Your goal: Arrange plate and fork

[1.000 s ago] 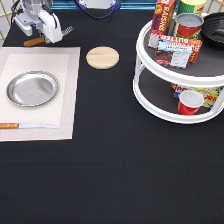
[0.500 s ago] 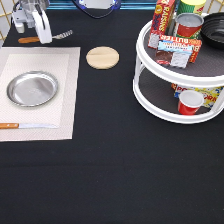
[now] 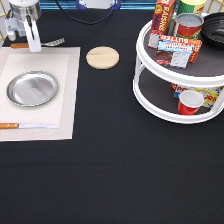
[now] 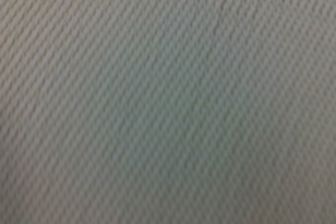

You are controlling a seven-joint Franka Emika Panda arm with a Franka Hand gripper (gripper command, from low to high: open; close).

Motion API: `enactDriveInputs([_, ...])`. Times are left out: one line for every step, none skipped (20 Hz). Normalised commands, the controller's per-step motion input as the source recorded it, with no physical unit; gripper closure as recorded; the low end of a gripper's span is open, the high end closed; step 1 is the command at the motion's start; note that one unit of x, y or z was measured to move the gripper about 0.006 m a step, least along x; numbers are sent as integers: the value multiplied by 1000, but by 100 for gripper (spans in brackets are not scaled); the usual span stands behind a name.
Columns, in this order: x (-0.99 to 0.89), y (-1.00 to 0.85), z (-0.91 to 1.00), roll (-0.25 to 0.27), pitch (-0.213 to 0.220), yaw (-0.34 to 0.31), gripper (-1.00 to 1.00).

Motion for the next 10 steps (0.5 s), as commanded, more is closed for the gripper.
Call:
enactDriveInputs([583, -54, -74, 58, 11, -167, 100])
enactDriveInputs([509, -51, -94, 64, 11, -162, 100])
enactDriveInputs([409, -57, -134, 84, 14, -152, 100])
enactDriveInputs([357, -63, -183, 79, 0, -161, 100])
enactDriveInputs([309, -57, -189, 81, 0, -169, 100])
enactDriveInputs([194, -66, -249, 90, 0, -186, 100])
enactDriveInputs([0, -31, -377, 84, 0, -220, 100])
enactDriveInputs([-46, 0, -483, 62, 0, -245, 100])
enactDriveInputs([-177, 6, -417, 57, 0, -248, 100])
enactDriveInputs([-300, 66, -320, 55, 0, -201, 100])
